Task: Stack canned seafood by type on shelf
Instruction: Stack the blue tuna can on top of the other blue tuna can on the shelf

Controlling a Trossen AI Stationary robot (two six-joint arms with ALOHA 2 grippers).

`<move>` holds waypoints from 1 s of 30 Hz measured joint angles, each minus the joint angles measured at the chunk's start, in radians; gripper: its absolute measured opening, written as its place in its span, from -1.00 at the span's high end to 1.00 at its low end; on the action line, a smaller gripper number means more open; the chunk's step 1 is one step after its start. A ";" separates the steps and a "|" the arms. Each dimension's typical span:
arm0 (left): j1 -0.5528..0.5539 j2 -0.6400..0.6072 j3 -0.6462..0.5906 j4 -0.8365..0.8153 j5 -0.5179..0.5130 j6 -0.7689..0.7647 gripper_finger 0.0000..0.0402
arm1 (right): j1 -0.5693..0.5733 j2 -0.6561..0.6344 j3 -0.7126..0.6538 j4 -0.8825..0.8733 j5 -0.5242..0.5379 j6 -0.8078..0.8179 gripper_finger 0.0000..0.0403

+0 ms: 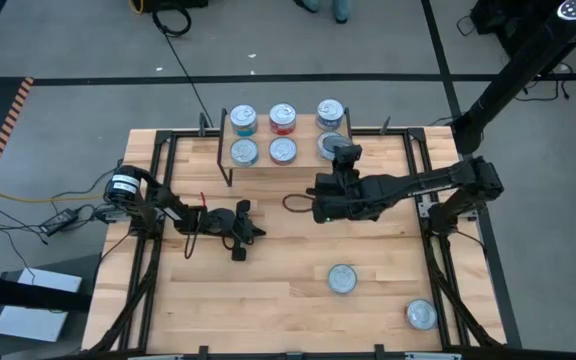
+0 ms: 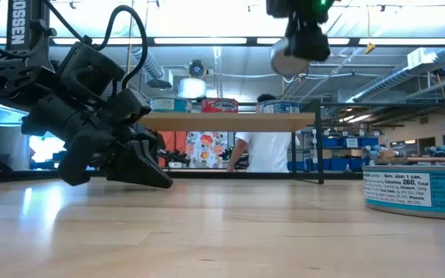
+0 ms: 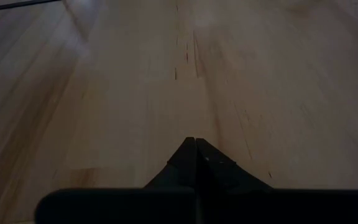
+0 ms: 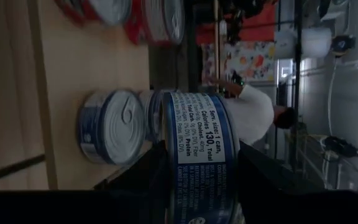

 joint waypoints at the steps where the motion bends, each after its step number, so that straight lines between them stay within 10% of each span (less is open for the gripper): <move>1: 0.000 0.000 0.000 0.000 0.000 0.000 0.98 | -0.015 0.000 -0.015 0.009 0.000 -0.009 0.25; 13: 0.000 0.000 0.000 0.000 -0.004 0.002 0.98 | -0.173 0.001 -0.169 0.434 -0.077 -0.358 0.25; 30: 0.000 0.000 0.000 -0.012 -0.003 0.008 0.98 | -0.223 0.001 -0.170 0.451 -0.182 -0.334 -0.20</move>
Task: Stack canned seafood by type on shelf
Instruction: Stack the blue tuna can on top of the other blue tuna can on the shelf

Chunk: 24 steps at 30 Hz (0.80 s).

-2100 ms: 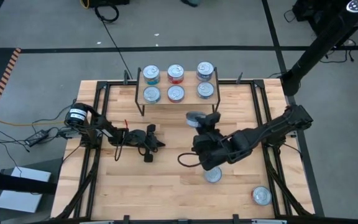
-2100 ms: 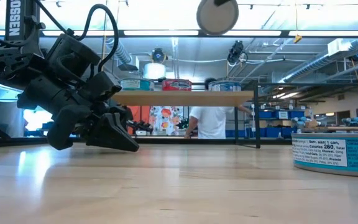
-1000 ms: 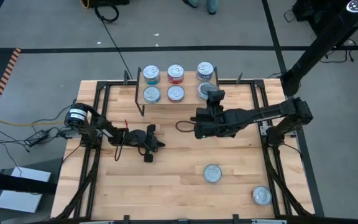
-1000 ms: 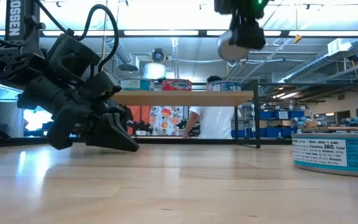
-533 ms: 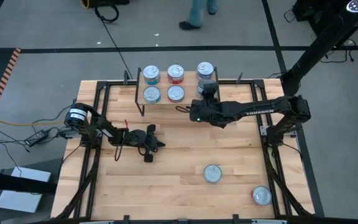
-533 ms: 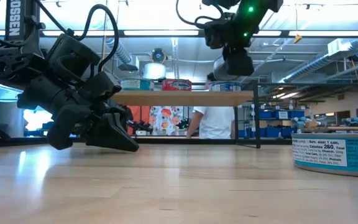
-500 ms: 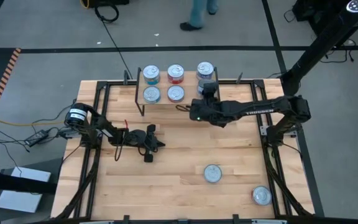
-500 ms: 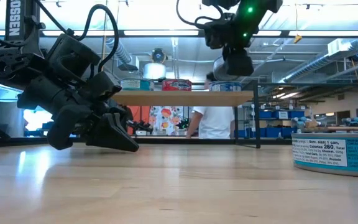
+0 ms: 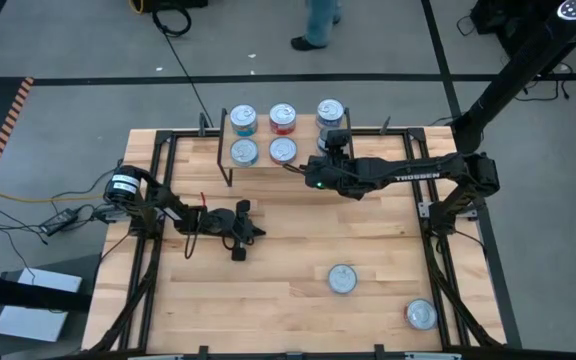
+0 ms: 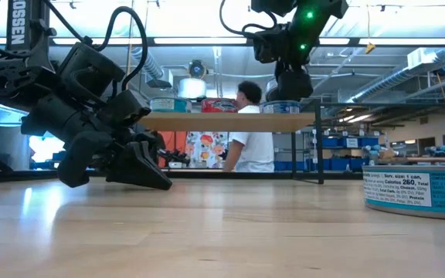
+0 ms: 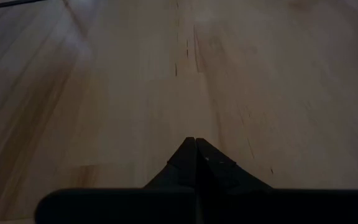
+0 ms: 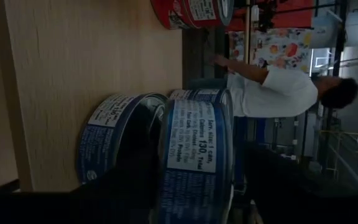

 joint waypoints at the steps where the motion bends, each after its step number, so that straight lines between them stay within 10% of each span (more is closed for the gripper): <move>1: 0.000 0.000 0.000 0.000 0.000 0.000 0.98 | 0.000 0.000 0.000 0.000 -0.001 0.000 -0.24; 24: 0.000 0.000 0.000 -0.003 0.005 0.000 0.98 | -0.040 0.000 0.031 -0.026 -0.116 0.097 -0.50</move>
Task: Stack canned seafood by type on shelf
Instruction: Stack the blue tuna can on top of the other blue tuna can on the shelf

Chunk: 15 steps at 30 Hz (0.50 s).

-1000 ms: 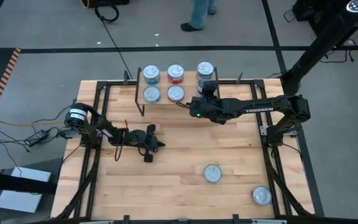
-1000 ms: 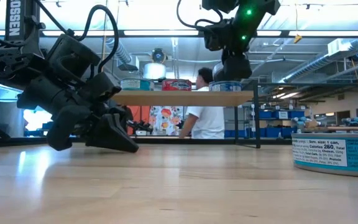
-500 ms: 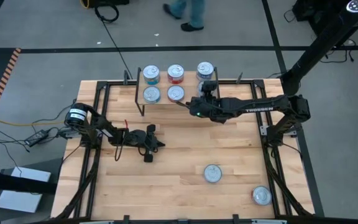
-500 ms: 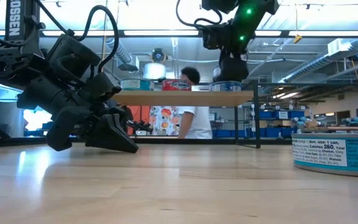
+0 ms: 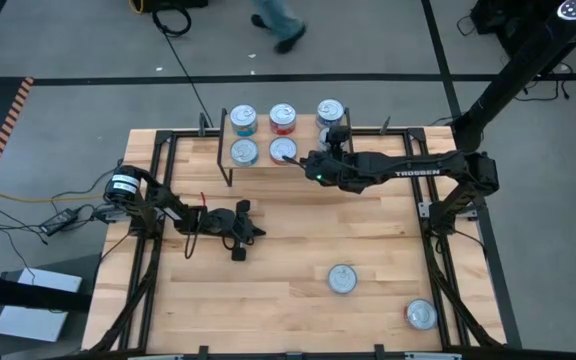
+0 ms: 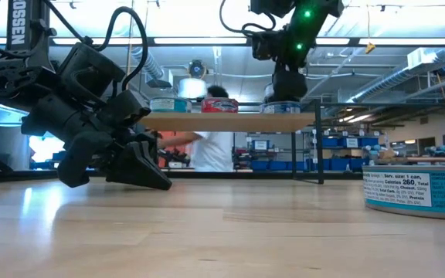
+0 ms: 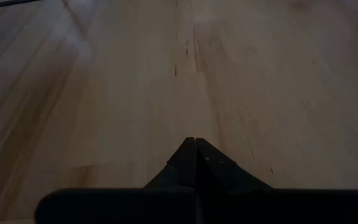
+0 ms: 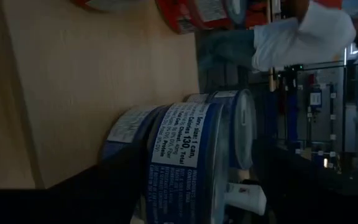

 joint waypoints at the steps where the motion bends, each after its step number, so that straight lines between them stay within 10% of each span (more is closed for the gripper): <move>1: 0.000 0.000 0.000 0.000 0.000 0.000 0.98 | 0.000 0.000 0.013 -0.011 0.000 0.007 -0.50; 15: 0.000 0.000 0.001 -0.005 -0.001 -0.003 0.98 | -0.066 0.000 0.076 -0.138 -0.154 0.110 -0.50</move>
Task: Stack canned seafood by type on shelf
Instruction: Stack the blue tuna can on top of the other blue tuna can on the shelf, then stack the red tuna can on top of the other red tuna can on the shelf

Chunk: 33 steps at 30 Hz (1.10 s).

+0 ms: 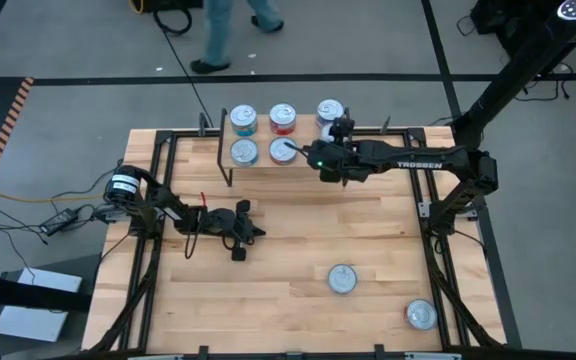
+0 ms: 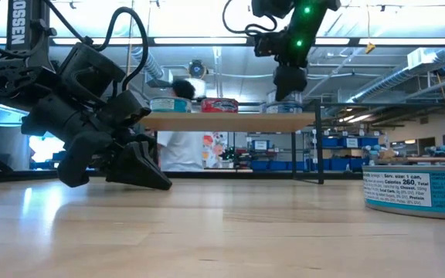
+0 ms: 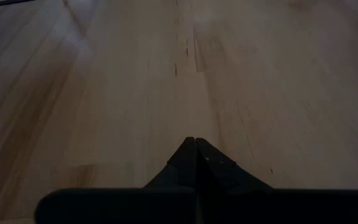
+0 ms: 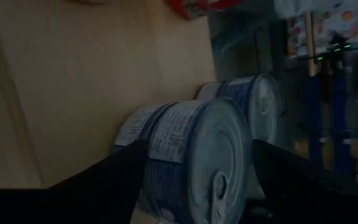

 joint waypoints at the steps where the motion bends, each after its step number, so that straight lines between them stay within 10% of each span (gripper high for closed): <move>1: 0.000 0.000 0.000 0.000 0.000 0.000 0.98 | -0.001 0.000 0.000 -0.006 -0.002 0.008 -0.50; 19: 0.000 0.000 0.000 0.001 -0.002 0.000 0.98 | 0.134 0.000 0.079 -0.119 0.089 0.086 -0.35; 33: 0.000 0.000 -0.001 0.005 -0.002 0.000 0.98 | 0.437 0.000 0.249 -0.557 -0.361 0.656 0.80</move>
